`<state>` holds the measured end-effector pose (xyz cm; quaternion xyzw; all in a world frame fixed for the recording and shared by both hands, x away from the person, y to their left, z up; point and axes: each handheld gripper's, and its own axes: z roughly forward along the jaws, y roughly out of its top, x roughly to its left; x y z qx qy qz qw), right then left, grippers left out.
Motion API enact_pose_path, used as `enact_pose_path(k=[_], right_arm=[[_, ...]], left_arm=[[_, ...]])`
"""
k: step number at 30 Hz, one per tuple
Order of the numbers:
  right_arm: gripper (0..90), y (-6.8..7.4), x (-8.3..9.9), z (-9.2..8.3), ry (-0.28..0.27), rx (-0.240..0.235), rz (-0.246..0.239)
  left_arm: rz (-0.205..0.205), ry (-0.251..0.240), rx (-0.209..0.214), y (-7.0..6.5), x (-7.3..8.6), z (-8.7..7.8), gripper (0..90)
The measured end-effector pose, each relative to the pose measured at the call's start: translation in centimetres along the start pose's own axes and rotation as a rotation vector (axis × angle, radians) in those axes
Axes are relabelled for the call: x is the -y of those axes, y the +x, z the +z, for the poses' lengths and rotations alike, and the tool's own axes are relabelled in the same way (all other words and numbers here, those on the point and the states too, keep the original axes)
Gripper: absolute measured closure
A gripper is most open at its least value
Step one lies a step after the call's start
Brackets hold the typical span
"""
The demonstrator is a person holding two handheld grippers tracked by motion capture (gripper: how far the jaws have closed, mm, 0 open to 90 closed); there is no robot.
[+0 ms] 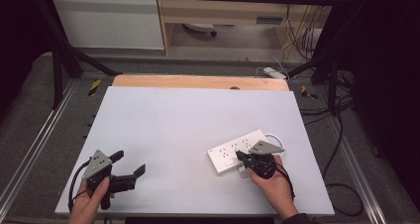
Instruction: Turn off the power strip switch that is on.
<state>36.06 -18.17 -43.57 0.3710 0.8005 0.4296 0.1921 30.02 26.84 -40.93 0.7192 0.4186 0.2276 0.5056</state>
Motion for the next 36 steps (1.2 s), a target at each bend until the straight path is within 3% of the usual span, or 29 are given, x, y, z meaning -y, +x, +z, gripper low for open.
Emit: enact_pose_path(k=[36], right_arm=[[90.0,-0.21,0.28,0.47,0.023,0.001,0.001]], left_arm=[[-0.001,0.000,-0.006,0.02,-0.01,0.00,4.6]])
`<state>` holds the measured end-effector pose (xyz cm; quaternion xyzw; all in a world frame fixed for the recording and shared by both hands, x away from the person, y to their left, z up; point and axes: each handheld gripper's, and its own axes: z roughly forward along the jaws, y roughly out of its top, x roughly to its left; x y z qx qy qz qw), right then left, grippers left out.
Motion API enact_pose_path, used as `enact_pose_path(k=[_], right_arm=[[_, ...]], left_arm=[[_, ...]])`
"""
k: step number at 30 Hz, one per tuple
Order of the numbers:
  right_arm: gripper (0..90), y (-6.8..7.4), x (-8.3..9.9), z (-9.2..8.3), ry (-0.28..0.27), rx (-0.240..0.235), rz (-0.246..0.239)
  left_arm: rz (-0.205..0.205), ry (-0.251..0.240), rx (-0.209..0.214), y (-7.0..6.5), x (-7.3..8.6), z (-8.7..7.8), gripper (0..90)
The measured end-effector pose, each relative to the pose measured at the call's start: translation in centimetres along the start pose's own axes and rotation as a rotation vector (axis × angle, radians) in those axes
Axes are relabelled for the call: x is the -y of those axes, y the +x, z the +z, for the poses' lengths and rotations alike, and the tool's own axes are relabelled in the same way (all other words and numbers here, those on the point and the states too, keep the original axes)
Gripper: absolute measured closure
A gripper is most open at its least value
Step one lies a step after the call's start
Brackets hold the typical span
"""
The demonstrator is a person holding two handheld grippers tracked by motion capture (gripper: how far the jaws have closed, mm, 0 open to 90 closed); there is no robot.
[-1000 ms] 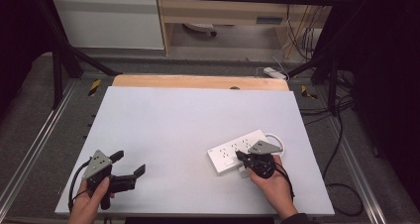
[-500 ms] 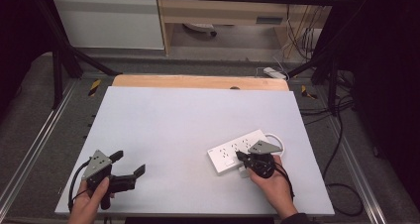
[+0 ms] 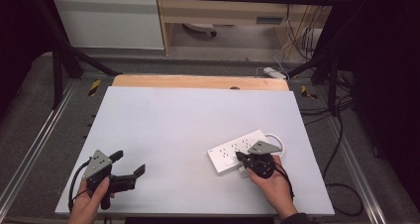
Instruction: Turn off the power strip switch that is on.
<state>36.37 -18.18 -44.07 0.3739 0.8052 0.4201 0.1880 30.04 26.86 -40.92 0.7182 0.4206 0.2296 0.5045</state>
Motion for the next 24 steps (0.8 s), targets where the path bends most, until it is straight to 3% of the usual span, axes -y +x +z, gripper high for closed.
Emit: enact_pose_path(k=[24], right_arm=[[90.0,-0.01,0.15,0.01,-0.009,-0.006,0.011]], left_arm=[[0.002,0.000,0.001,-0.04,0.01,0.00,4.7]])
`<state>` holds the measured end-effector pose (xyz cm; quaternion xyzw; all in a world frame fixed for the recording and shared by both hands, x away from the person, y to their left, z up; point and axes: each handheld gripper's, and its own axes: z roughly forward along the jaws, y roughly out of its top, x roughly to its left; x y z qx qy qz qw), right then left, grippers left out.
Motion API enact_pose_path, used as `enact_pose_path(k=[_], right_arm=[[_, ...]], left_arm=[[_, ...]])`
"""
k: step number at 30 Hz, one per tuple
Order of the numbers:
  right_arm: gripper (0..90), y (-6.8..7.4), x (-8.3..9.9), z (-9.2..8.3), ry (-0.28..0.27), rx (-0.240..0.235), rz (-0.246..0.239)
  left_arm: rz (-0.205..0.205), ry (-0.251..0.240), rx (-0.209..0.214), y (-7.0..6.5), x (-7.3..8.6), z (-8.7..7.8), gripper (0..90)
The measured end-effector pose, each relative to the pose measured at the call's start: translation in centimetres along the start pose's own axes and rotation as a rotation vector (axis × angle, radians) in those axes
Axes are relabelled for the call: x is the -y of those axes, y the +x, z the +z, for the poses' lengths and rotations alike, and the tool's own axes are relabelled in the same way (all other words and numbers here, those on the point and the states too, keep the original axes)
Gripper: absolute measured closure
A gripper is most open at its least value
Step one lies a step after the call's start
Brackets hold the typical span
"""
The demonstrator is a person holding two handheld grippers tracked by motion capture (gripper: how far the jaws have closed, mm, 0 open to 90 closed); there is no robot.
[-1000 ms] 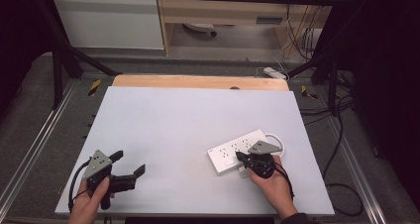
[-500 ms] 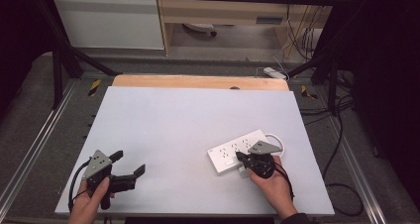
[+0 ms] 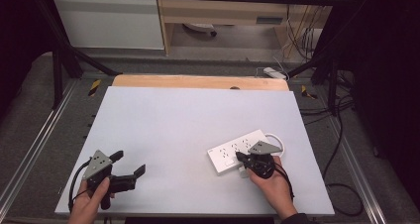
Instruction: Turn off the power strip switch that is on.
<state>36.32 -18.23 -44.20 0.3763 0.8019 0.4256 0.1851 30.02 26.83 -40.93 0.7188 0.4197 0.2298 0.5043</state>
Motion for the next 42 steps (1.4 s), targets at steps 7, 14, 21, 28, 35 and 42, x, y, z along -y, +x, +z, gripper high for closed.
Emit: enact_pose_path(k=[7,14,21,28,35,42], right_arm=[[90.0,-0.02,0.03,0.00,0.000,-0.004,-0.001],[90.0,-0.03,0.03,0.00,-0.001,-0.005,-0.002],[90.0,-0.04,0.04,0.01,-0.002,-0.006,-0.005],[90.0,-0.05,0.05,0.04,-0.001,-0.007,-0.002],[90.0,-0.06,0.11,0.13,0.011,-0.007,-0.007],[90.0,-0.02,0.10,0.12,0.012,-0.005,-0.010]], left_arm=[[0.001,0.000,0.000,-0.01,0.00,-0.02,4.7],[0.001,0.000,-0.001,0.00,0.00,-0.02,4.7],[0.000,0.000,0.000,0.02,0.00,-0.02,4.7],[0.001,0.000,-0.002,-0.01,0.01,0.00,4.7],[0.000,-0.001,0.004,-0.04,0.01,0.03,4.7],[0.000,-0.001,0.003,-0.05,0.02,0.03,4.7]])
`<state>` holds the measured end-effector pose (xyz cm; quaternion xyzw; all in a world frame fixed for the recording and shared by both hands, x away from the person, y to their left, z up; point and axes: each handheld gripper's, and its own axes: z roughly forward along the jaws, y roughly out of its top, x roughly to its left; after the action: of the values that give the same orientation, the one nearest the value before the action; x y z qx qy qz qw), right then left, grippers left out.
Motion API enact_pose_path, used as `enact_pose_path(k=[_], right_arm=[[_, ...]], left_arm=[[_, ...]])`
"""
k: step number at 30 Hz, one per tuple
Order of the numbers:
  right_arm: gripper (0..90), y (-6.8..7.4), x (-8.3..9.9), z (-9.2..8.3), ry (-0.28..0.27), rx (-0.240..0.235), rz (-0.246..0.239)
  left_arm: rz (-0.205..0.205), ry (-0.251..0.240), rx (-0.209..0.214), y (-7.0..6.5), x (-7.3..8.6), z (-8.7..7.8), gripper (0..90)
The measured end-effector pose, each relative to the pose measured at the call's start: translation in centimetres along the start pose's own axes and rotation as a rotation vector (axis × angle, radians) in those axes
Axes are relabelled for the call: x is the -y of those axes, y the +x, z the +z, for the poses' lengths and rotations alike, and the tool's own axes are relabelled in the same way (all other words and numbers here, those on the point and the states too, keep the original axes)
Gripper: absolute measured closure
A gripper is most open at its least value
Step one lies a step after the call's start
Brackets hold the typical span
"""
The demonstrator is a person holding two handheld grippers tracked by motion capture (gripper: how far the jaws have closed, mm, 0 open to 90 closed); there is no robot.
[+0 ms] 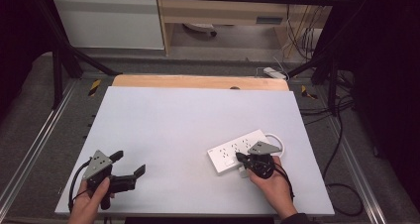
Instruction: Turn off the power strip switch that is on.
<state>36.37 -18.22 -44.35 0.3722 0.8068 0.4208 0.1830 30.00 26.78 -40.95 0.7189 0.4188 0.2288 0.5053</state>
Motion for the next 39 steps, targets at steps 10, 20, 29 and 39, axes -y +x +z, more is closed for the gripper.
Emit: enact_pose_path(k=[10,20,29,39], right_arm=[[90.0,0.02,0.02,0.01,-0.003,0.000,-0.004],[90.0,0.08,0.02,0.00,-0.005,0.006,-0.015],[90.0,-0.05,-0.05,-0.20,-0.020,0.015,-0.011],[89.0,-0.08,-0.22,-0.49,-0.058,0.018,-0.007]], left_arm=[[0.000,0.000,0.002,-0.01,-0.01,-0.01,4.7],[0.004,0.001,0.002,0.02,-0.02,-0.02,4.7],[0.003,0.000,0.001,0.01,-0.01,-0.01,4.7],[0.001,-0.001,-0.001,0.01,-0.01,-0.01,4.7]])
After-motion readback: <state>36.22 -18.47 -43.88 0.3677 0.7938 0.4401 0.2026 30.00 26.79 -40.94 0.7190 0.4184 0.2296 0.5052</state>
